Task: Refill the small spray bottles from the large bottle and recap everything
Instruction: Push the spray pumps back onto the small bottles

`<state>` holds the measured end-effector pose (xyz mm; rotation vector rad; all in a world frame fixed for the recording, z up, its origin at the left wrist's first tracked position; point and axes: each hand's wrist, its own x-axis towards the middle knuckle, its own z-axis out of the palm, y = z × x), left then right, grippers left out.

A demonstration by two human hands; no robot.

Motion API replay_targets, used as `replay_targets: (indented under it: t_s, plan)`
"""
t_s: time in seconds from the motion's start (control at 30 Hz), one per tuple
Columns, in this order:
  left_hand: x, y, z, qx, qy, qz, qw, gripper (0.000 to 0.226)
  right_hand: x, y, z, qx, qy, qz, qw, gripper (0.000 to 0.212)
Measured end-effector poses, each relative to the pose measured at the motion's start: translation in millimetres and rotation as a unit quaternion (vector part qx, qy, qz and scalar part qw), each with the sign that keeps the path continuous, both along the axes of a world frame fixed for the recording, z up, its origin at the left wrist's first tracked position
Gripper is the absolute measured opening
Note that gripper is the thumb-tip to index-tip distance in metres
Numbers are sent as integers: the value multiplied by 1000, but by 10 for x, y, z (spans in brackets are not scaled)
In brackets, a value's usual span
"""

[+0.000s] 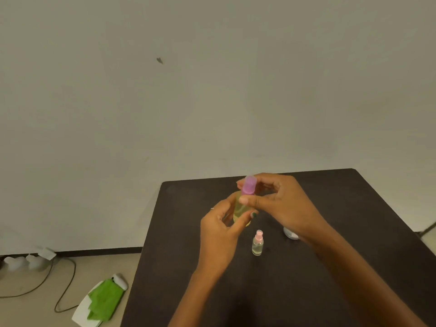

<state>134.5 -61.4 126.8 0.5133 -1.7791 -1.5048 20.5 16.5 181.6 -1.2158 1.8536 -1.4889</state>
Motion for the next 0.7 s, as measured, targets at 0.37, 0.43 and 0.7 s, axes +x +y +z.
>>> replay_targets:
  t_s: [0.37,0.43,0.7]
  plan:
    - [-502,289,-1106,101,-181,-20,978,49,-743,346,-1154,155,47,-119,980,19]
    - [-533,378,-1310,127,-211,-12,969,48,-827,401,-1449,191,39,-124,973,19]
    - [-617,738,-1794,166,-357,-34,919,47,-948,592,-2191,255,16,-63,965,28]
